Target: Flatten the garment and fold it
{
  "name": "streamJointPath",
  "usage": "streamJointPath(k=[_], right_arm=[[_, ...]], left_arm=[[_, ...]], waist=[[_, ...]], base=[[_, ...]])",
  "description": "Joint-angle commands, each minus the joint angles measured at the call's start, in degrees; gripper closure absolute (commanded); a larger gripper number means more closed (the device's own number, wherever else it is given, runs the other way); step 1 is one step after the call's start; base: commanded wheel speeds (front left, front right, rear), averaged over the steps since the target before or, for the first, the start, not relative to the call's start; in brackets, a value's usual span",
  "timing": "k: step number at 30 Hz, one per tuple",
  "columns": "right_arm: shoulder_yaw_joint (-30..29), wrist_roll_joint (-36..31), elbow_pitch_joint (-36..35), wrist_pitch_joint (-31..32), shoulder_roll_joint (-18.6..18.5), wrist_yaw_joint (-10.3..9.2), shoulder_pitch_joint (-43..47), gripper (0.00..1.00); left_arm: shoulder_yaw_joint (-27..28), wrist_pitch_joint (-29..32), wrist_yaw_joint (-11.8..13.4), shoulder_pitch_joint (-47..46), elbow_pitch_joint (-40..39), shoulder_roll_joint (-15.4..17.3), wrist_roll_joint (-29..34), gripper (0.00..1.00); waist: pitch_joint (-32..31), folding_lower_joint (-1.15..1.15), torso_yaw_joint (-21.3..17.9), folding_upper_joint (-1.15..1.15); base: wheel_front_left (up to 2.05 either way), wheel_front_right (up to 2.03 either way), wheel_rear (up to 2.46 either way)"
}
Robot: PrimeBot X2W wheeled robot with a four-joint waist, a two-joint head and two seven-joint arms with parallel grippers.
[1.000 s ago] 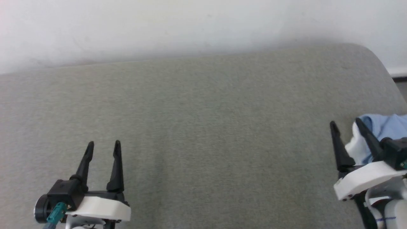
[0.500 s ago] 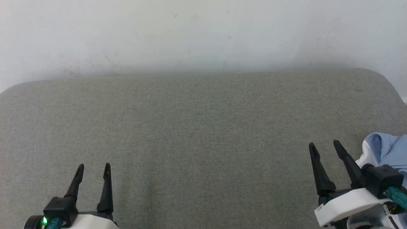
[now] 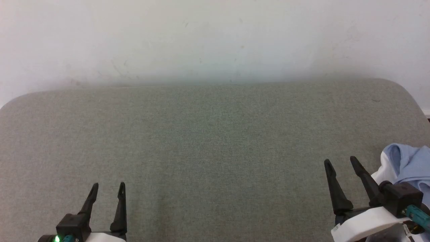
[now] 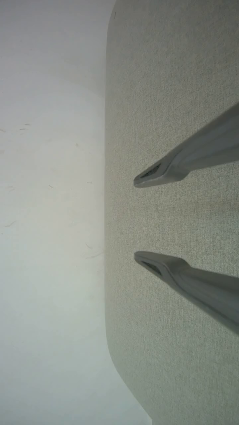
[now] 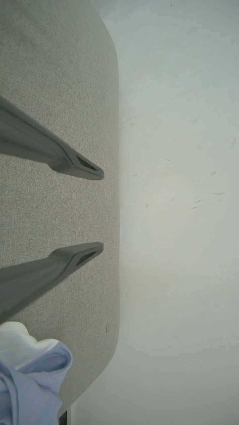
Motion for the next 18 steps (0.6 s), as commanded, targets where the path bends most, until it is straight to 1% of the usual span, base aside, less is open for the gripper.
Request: streamJointPath(k=[1,2,3,18], right_arm=[[0.09,-0.14,-0.41,-0.03,0.23,-0.04,0.62,0.0],[0.07,-0.11,-0.5,-0.02,0.23,-0.04,0.68,0.0],[-0.03,-0.01,-0.13,0.0,0.01,0.0,0.05,1.0],[-0.09,-1.05,0.72,0.05,-0.01,0.0,-0.77,1.0]], left_arm=[[0.04,-0.26,-0.14,0.33,0.27,0.05,-0.15,0.0],[0.07,-0.26,-0.26,0.18,0.6,0.16,-0.25,0.0],[0.07,0.02,-0.05,-0.03,0.56,0.06,-0.22,1.0],[0.19,1.6,0.0,-0.74,-0.13,-0.84,1.04,1.0]], waist=[[0.01,0.0,0.01,0.0],[0.0,0.0,0.02,0.0],[-0.01,0.0,0.02,0.0],[0.05,0.0,0.13,0.0]], base=[[0.0,0.0,0.0],[0.0,0.0,0.0],[0.0,0.0,0.0],[0.0,0.0,0.0]])
